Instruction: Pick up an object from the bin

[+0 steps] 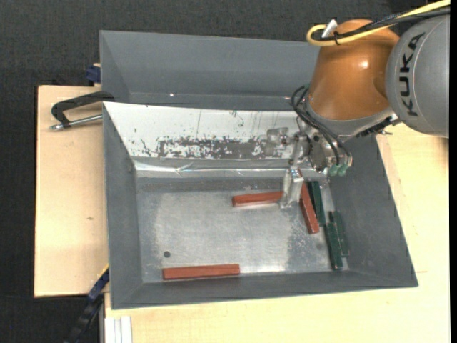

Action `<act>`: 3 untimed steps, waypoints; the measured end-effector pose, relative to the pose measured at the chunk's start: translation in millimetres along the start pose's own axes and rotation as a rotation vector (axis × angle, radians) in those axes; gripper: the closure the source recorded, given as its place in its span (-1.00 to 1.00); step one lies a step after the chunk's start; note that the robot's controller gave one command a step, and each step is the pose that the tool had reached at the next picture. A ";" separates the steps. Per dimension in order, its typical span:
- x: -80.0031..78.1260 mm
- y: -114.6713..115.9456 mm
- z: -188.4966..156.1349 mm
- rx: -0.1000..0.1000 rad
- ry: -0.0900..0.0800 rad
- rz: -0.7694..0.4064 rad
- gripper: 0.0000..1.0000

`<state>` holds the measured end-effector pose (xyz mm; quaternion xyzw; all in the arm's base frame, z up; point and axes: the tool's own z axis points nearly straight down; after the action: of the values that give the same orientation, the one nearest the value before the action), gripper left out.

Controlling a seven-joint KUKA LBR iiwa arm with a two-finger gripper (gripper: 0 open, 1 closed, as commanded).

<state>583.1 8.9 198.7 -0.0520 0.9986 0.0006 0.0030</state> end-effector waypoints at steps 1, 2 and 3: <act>0.0 0.0 0.0 0.000 0.000 0.000 -1.00; -13.0 -0.9 45.3 0.001 -0.003 -0.075 -1.00; 29.3 -3.4 127.6 -0.001 0.003 -0.006 1.00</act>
Offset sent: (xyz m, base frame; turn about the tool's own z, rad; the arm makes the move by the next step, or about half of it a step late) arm 0.0189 -0.0006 -0.0819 -0.1245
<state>555.2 2.7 70.9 -0.0547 0.9985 0.0009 0.0017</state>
